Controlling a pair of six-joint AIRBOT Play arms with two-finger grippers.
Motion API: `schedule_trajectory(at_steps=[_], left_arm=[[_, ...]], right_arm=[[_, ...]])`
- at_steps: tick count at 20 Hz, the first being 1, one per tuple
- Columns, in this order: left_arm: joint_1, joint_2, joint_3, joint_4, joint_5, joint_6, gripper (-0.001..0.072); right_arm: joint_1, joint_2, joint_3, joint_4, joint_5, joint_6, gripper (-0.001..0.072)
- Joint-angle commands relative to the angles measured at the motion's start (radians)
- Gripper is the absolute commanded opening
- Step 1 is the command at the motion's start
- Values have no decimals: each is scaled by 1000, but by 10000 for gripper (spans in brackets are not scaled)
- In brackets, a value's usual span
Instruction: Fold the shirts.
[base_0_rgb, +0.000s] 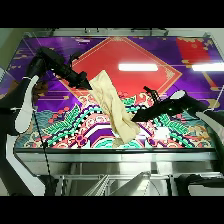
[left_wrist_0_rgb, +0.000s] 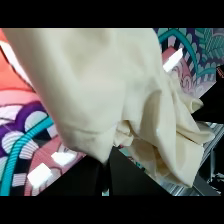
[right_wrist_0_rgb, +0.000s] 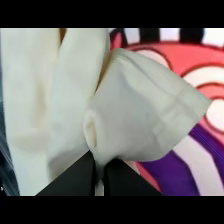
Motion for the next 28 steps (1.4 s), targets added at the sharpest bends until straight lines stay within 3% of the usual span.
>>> schedule_trajectory(at_steps=[1,7,9,12,15,17,21,24,28], left_arm=[[27,134,-3,-2,-16,-2,22],[144,514,-3,-2,-79,-38,22],[185,655,-3,0,-145,-37,22],[229,848,-3,1,-201,-37,23],[243,1023,-4,30,-182,-25,23],[243,1108,-19,136,-179,-24,23],[239,1186,-282,177,-164,-24,24],[196,1137,-553,164,-167,-18,24],[153,948,-824,164,-347,40,23]], right_arm=[[-92,75,130,2,153,10,18],[-415,335,520,14,153,52,16],[-518,408,621,103,116,42,16],[-623,526,650,238,85,16,17],[-657,629,650,243,74,-23,17],[-652,658,650,243,37,-36,18],[-549,556,641,206,163,54,18],[-415,419,557,103,217,123,19],[-302,195,377,-12,135,120,19]])
